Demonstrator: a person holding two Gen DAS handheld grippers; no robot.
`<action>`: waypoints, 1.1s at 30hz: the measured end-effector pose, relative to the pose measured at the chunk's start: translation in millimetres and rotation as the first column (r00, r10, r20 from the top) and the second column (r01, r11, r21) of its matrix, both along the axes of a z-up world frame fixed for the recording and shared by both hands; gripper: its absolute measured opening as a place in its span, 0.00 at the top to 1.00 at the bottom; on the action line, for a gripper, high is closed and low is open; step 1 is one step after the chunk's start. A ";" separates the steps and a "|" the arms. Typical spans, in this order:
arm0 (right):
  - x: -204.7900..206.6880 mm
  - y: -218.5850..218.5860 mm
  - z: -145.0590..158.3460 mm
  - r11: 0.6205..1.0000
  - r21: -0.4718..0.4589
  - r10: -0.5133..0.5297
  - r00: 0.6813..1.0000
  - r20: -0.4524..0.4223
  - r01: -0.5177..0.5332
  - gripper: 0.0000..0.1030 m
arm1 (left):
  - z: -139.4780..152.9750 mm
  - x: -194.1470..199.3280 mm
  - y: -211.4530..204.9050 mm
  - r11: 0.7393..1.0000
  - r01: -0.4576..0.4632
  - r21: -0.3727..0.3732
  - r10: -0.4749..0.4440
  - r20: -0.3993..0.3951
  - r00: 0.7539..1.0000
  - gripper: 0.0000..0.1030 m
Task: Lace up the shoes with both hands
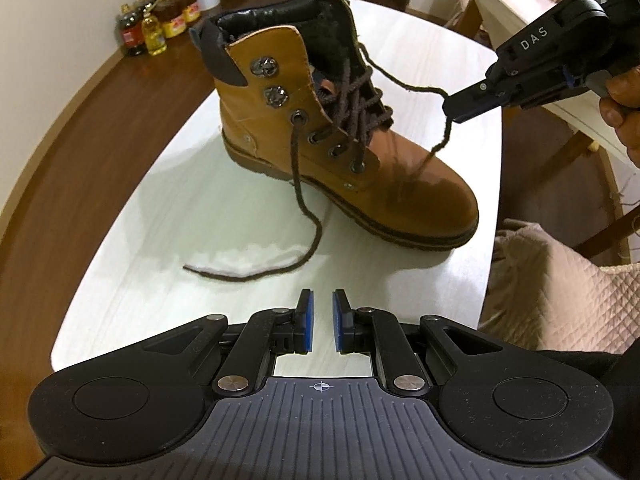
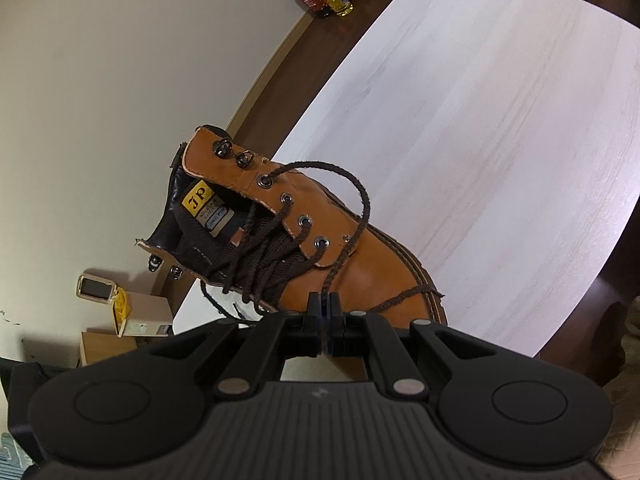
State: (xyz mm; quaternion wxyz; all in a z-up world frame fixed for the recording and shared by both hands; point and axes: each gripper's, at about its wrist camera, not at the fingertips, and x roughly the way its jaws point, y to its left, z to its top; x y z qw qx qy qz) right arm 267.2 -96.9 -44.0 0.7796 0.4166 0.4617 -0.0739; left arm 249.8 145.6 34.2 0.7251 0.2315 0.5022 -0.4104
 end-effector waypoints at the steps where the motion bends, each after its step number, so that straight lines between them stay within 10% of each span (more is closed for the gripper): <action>1: -0.7 -1.0 0.8 1.000 -0.003 -0.007 1.000 0.002 0.007 0.97 | -0.7 -0.7 -0.5 1.000 0.006 0.001 -0.006 0.008 1.000 0.90; 19: 6.8 -60.3 -22.0 0.996 0.013 -0.088 0.994 0.069 0.087 0.97 | 17.9 5.3 -22.4 0.999 -0.054 -0.005 0.054 0.073 0.996 0.90; 26: 6.1 -76.1 -36.6 0.965 0.237 -0.140 0.986 0.095 0.114 0.97 | 36.3 2.3 -31.8 0.989 -0.048 -0.138 0.057 0.061 0.997 0.90; 33: -9.9 -75.5 -36.8 0.841 0.525 -0.219 0.970 0.108 0.131 0.97 | 41.8 -3.1 -60.7 0.973 0.038 -0.227 -0.015 0.099 0.995 0.79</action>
